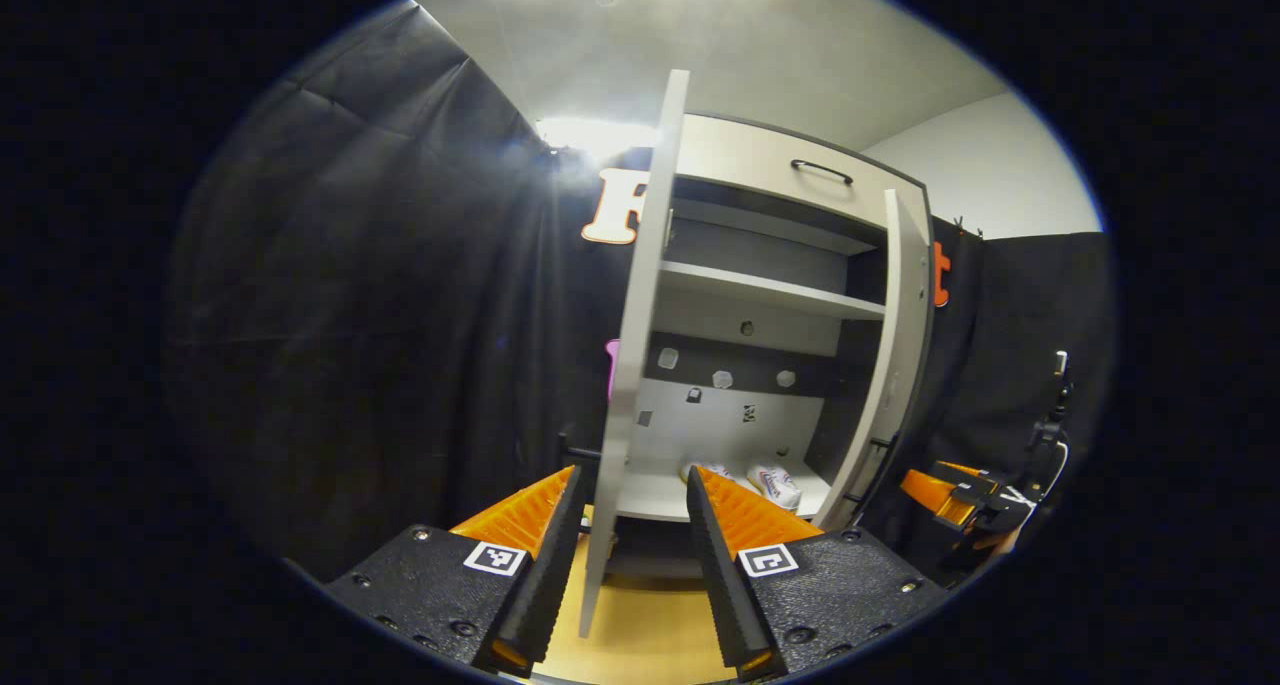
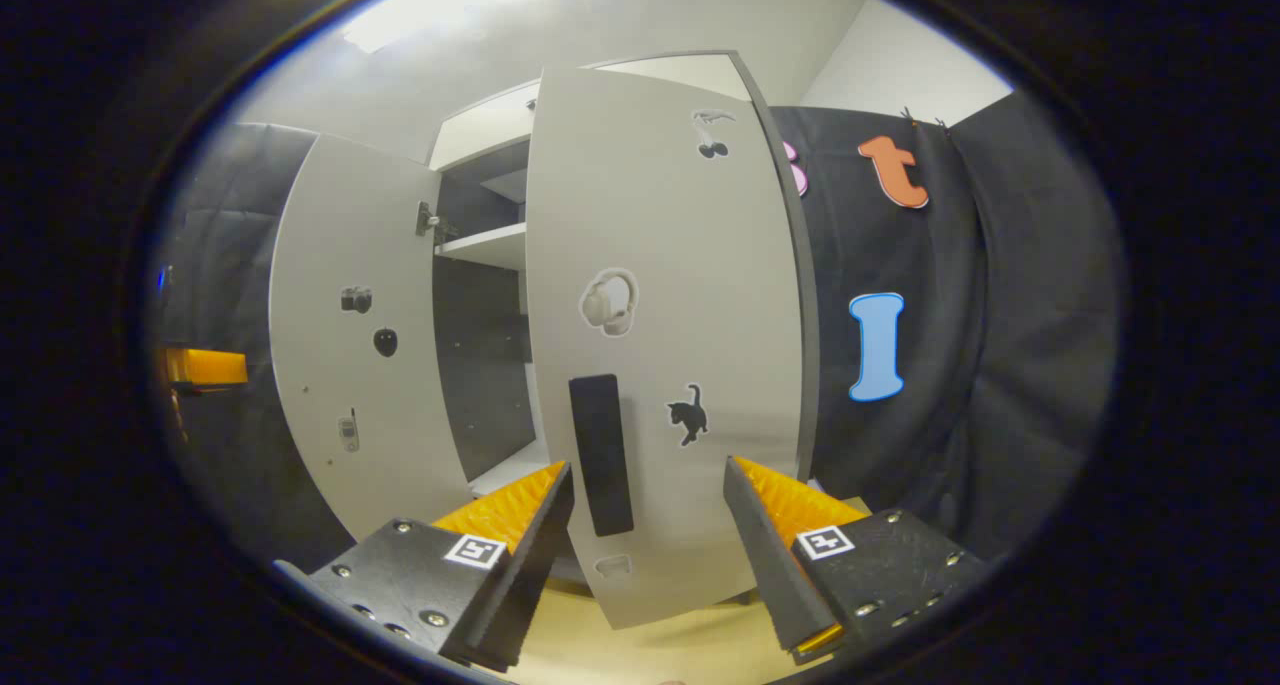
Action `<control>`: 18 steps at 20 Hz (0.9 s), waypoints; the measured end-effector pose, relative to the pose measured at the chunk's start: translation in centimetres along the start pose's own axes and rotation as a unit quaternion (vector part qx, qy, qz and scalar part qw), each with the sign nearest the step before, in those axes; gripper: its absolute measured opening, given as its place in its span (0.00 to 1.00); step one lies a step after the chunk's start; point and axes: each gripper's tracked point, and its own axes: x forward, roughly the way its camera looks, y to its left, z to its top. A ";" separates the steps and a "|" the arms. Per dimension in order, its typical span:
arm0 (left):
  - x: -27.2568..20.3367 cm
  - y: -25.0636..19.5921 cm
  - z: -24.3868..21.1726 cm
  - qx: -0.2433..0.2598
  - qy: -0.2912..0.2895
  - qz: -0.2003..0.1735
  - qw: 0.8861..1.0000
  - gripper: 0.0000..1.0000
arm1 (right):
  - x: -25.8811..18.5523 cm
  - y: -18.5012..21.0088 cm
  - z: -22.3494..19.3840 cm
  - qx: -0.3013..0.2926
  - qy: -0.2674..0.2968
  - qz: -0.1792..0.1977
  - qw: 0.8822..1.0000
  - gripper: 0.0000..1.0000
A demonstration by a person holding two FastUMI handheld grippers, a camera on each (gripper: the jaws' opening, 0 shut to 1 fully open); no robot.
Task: Grab one shoe with the right hand and put it into the shoe cabinet, grab the other shoe with the left hand and put it into the shoe cabinet; then close the right door with the right hand and the left door with the left hand.
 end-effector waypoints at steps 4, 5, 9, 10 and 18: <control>1.3 3.3 -0.8 -0.001 0.003 0.032 0.999 0.63 | -0.4 0.0 0.2 0.008 -0.003 -0.001 1.000 0.83; 1.8 3.8 -1.1 -0.003 0.006 0.036 0.999 0.63 | -0.6 -0.1 0.2 0.007 -0.004 -0.004 1.000 0.83; 4.4 4.9 -2.2 -0.004 0.018 0.037 0.999 0.63 | -0.9 -0.8 0.1 0.002 -0.004 -0.014 1.000 0.83; 4.7 4.7 -2.6 -0.004 0.020 0.033 0.999 0.63 | -1.0 -1.0 0.1 0.002 -0.003 -0.018 1.000 0.90; 5.5 3.9 -3.5 0.033 0.039 0.022 0.998 0.62 | -0.2 -1.1 -1.0 0.018 0.007 -0.028 0.999 0.83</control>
